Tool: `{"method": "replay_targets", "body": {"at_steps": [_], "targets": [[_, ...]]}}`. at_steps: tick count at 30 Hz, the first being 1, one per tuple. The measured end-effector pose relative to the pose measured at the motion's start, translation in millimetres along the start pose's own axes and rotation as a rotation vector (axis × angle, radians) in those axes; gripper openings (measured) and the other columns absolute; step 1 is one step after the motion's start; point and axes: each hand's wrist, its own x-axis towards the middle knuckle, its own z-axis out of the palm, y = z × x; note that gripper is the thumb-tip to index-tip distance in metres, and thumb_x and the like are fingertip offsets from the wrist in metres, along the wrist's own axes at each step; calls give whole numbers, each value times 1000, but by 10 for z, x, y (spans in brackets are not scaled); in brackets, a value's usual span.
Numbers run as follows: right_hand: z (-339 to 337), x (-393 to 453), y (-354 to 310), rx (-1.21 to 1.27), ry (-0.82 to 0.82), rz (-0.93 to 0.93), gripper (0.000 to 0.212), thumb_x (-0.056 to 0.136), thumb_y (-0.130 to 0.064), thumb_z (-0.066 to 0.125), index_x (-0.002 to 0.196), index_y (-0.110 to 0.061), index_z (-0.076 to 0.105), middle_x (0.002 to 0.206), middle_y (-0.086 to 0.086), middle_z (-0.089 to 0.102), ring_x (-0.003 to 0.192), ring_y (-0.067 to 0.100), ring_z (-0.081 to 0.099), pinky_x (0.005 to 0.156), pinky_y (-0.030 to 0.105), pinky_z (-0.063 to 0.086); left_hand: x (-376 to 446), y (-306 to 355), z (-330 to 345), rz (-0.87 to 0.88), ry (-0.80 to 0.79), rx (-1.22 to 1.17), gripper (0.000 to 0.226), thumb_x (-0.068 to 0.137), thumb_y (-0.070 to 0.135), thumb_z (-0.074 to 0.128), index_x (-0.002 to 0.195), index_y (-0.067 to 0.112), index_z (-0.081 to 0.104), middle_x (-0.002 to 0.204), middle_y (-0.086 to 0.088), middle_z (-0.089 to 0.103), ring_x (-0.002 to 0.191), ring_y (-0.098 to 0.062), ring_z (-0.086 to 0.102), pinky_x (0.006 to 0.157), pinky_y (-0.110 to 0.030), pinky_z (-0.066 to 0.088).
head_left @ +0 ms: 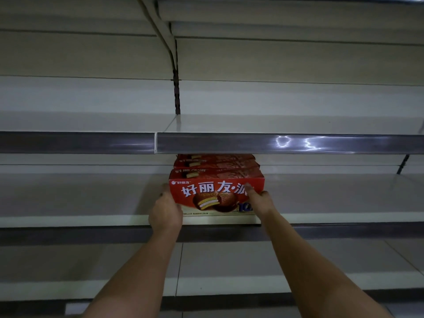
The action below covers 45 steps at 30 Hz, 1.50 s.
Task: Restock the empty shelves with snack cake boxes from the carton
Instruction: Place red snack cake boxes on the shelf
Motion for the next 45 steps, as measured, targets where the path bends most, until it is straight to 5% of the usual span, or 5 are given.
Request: {"method": "replay_targets", "body": {"at_steps": [7, 12, 20, 32, 45], "targets": [[80, 113, 1, -69, 59, 25, 51, 100, -39, 39, 133, -1, 34, 131, 21, 51, 119, 35, 52, 94, 41, 42, 135, 12, 51, -57, -5, -30, 33, 90, 16, 61, 120, 12, 47, 106, -11, 63, 96, -30, 63, 65, -33, 43], [15, 168, -41, -220, 34, 60, 55, 100, -44, 36, 135, -2, 33, 132, 21, 50, 120, 36, 51, 95, 42, 41, 209, 73, 48, -263, -105, -387, 16, 90, 9, 59, 106, 4, 57, 104, -18, 65, 93, -31, 62, 75, -38, 50], [-167, 71, -63, -621, -43, -5, 53, 101, -47, 30, 127, -3, 46, 125, 17, 58, 113, 33, 55, 87, 34, 40, -3, 233, -39, -255, -268, -497, 43, 94, 16, 57, 132, 4, 40, 124, -15, 57, 113, -32, 55, 92, -39, 43], [-471, -826, 141, -806, 156, 26, 41, 101, -41, 31, 115, -7, 50, 119, 16, 58, 107, 30, 56, 92, 40, 46, -618, 31, -213, 284, -137, -32, 31, 94, 16, 51, 125, 18, 54, 121, -3, 56, 106, -22, 55, 81, -35, 51], [-1305, -3026, 1093, -821, 580, 378, 43, 101, -39, 34, 125, -7, 50, 126, 16, 56, 116, 32, 52, 95, 37, 44, -2278, -62, 183, 763, -786, 98, 37, 101, 27, 37, 136, 18, 46, 134, -2, 52, 118, -19, 50, 93, -31, 44]]}}
